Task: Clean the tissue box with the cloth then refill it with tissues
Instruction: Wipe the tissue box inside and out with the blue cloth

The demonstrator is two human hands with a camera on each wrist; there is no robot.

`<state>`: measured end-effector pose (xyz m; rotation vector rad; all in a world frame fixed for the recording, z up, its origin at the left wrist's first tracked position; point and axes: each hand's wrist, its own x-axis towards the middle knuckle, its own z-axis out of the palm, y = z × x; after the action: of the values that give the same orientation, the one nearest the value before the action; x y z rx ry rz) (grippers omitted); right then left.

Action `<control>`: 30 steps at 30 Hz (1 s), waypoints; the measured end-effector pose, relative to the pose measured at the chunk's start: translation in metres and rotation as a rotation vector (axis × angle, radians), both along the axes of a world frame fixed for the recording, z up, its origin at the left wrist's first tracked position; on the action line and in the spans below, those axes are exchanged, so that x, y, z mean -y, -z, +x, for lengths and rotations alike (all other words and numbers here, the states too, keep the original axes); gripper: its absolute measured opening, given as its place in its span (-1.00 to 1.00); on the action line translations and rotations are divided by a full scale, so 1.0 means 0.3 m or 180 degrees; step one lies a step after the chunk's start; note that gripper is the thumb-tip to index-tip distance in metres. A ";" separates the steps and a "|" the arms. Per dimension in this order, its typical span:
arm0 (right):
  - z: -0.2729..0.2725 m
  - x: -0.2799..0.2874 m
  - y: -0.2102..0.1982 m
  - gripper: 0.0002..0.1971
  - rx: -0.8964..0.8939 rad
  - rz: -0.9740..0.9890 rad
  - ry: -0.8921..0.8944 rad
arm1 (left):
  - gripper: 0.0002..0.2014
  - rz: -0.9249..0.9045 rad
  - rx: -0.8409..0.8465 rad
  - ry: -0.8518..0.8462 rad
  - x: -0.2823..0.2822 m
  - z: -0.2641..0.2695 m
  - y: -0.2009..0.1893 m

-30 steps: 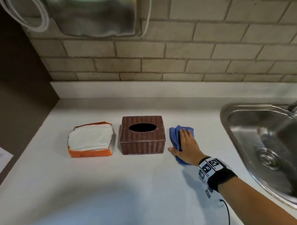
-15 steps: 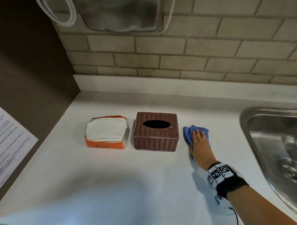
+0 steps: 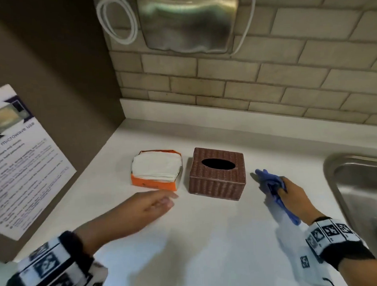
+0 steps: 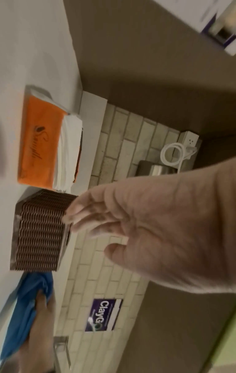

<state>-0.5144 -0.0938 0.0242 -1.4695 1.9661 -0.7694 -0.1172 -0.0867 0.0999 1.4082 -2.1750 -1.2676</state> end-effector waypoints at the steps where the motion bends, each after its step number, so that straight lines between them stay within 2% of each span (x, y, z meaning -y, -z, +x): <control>1: -0.001 -0.008 -0.009 -0.72 -0.0011 0.0018 0.0046 | -0.77 -0.0175 -0.0171 -0.0153 0.056 -0.031 0.014; 4: -0.001 -0.046 -0.033 -0.75 0.0054 0.0069 0.0166 | -0.50 -0.0343 -0.0355 -0.0358 0.182 -0.120 0.065; 8: 0.010 -0.125 -0.082 -0.73 0.0220 0.0004 0.0266 | -0.06 -0.0295 -0.0137 -0.0121 0.303 -0.198 0.101; 12: 0.011 -0.215 -0.124 -0.66 0.0406 0.0089 0.0349 | 0.14 -0.0207 -0.0080 0.0096 0.394 -0.247 0.167; 18: 0.029 -0.281 -0.232 -0.67 0.0821 0.0052 0.0591 | 0.29 -0.0227 0.0420 0.0499 0.465 -0.302 0.215; 23: 0.071 -0.246 -0.293 -0.77 0.1559 0.0016 0.1059 | 0.32 -0.0316 0.0375 0.0329 0.449 -0.325 0.234; 26: 0.091 -0.206 -0.309 -0.80 0.1807 0.0079 0.1168 | 0.34 -0.0295 0.0281 0.0312 0.420 -0.318 0.250; 28: 0.110 -0.170 -0.315 -0.80 0.1766 -0.0063 0.1029 | 0.29 -0.0241 0.0217 0.0342 0.405 -0.311 0.253; 30: 0.134 -0.124 -0.321 -0.79 0.1443 -0.0328 0.0869 | 0.23 -0.0182 0.0128 0.0324 0.392 -0.306 0.250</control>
<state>-0.4742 -0.0567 0.1206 -0.9745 1.8065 -1.2187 -0.2091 -0.2043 0.0250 1.3276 -2.3175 -1.2098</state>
